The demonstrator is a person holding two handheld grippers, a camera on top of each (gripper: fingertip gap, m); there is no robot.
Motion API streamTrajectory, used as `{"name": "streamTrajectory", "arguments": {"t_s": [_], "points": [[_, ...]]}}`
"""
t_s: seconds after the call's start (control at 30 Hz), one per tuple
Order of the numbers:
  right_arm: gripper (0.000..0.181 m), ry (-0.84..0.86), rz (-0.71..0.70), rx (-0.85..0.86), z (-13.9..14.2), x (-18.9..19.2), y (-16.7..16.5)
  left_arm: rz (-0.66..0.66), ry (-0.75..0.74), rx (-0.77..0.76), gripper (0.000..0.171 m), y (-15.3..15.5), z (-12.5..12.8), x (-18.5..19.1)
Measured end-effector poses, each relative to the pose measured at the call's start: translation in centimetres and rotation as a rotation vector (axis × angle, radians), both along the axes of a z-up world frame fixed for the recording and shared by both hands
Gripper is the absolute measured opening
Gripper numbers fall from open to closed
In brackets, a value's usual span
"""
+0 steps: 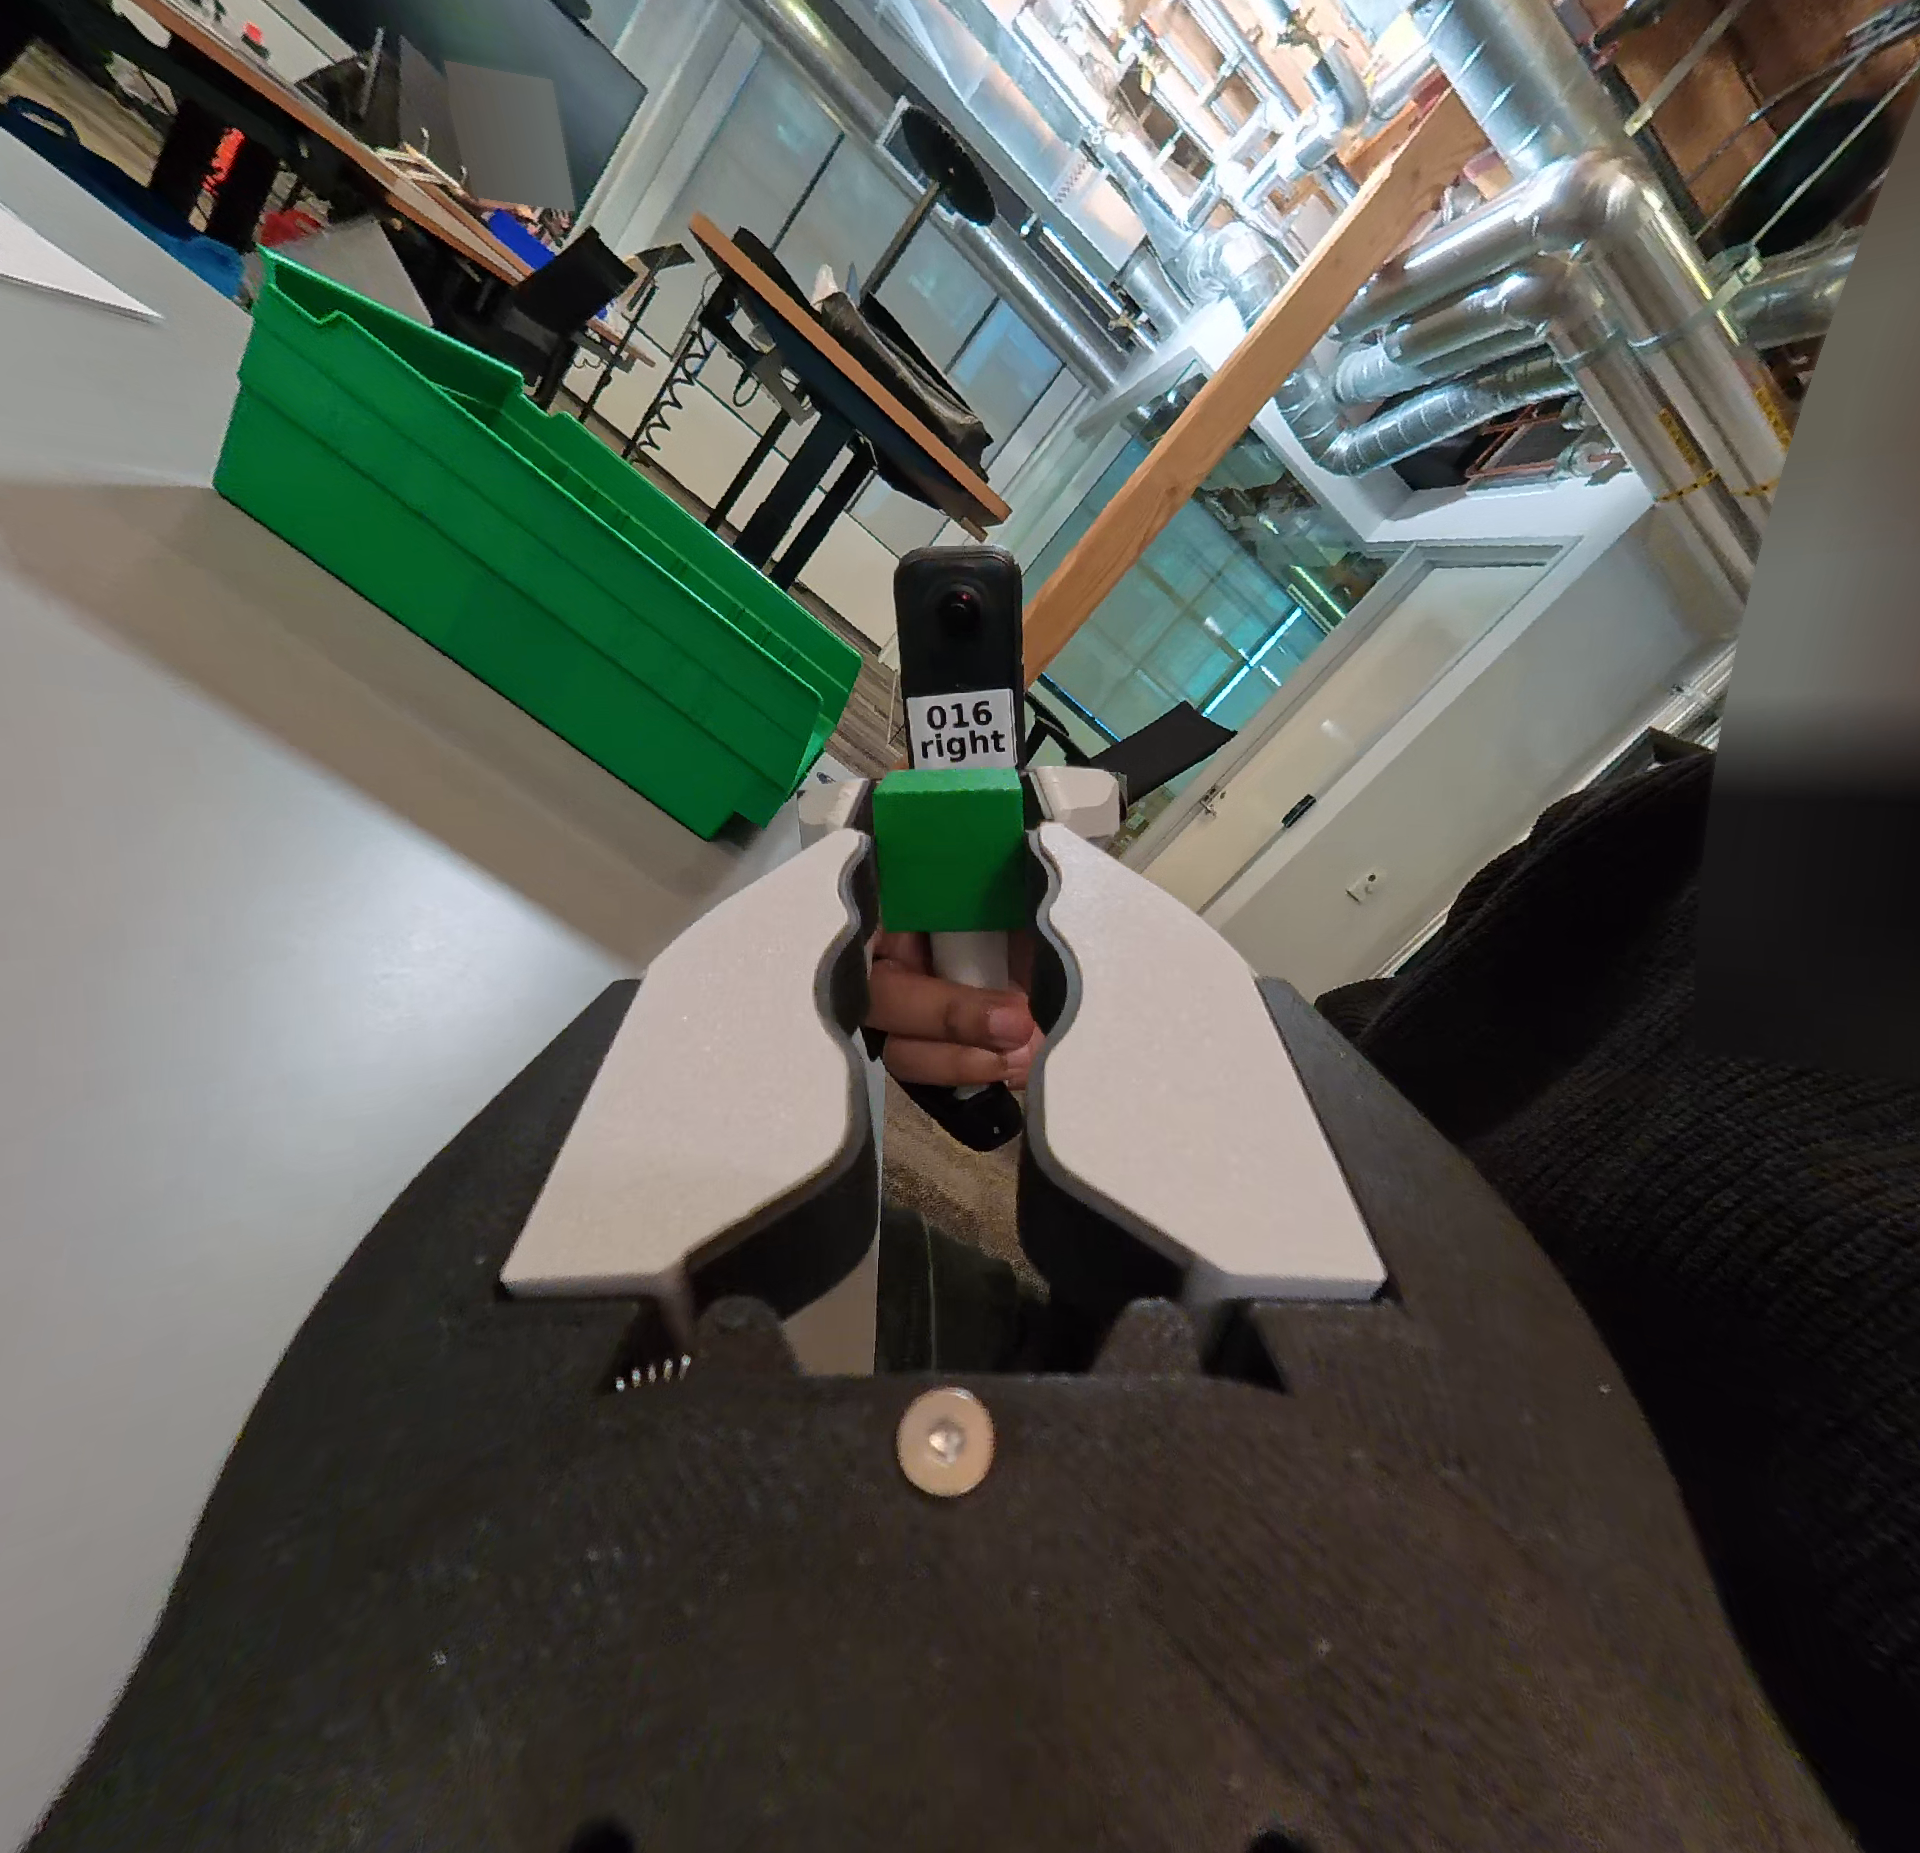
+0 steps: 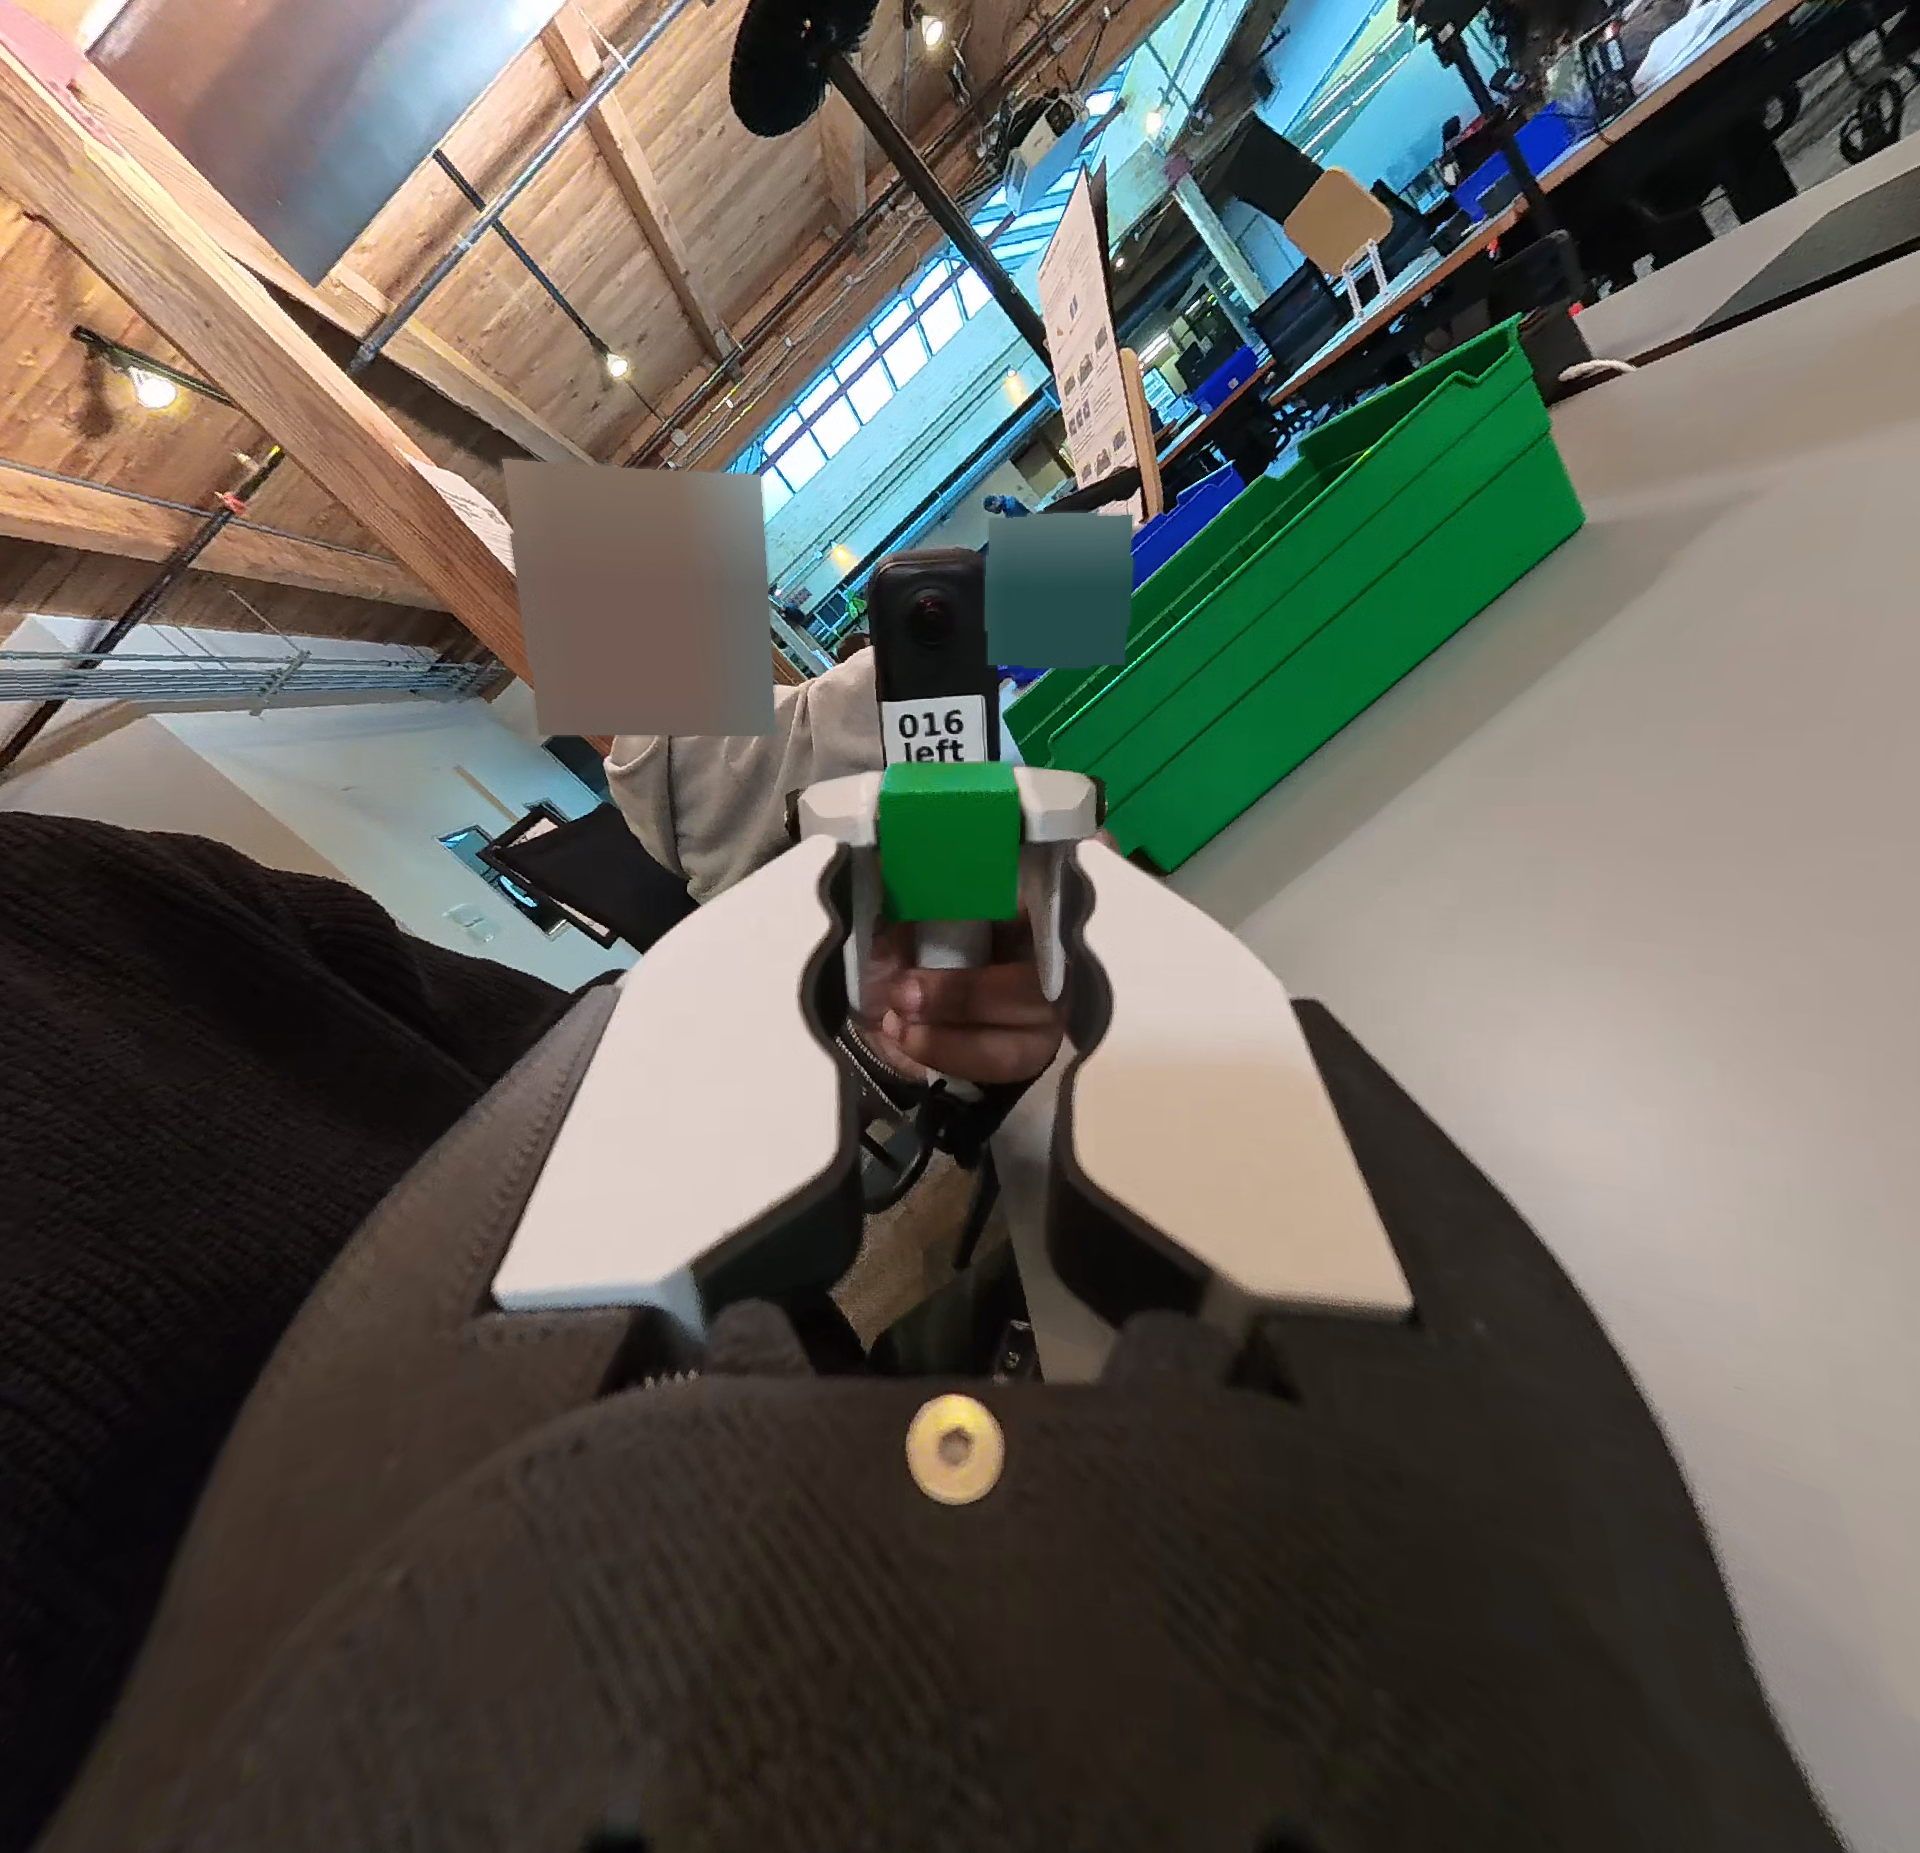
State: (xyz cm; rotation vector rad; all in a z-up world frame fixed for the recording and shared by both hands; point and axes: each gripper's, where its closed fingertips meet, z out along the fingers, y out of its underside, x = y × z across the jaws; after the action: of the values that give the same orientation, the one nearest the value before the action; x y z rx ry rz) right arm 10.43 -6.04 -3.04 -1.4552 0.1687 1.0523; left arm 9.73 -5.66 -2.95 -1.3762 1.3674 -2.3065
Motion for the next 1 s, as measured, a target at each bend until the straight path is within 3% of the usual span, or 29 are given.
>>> {"name": "streamTrajectory", "arguments": {"t_s": [0.4, 1.0], "points": [[0.027, -0.058, 0.011, -0.022, -0.51, -0.58, 0.18, 0.003, 0.007, 0.041, 0.026, -0.47, -0.38, 0.1], [0.026, -0.078, 0.015, -0.044, -0.79, -0.41, 0.24, 0.007, 0.01, 0.038, 0.026, -0.59, -0.68, 0.2]]}}
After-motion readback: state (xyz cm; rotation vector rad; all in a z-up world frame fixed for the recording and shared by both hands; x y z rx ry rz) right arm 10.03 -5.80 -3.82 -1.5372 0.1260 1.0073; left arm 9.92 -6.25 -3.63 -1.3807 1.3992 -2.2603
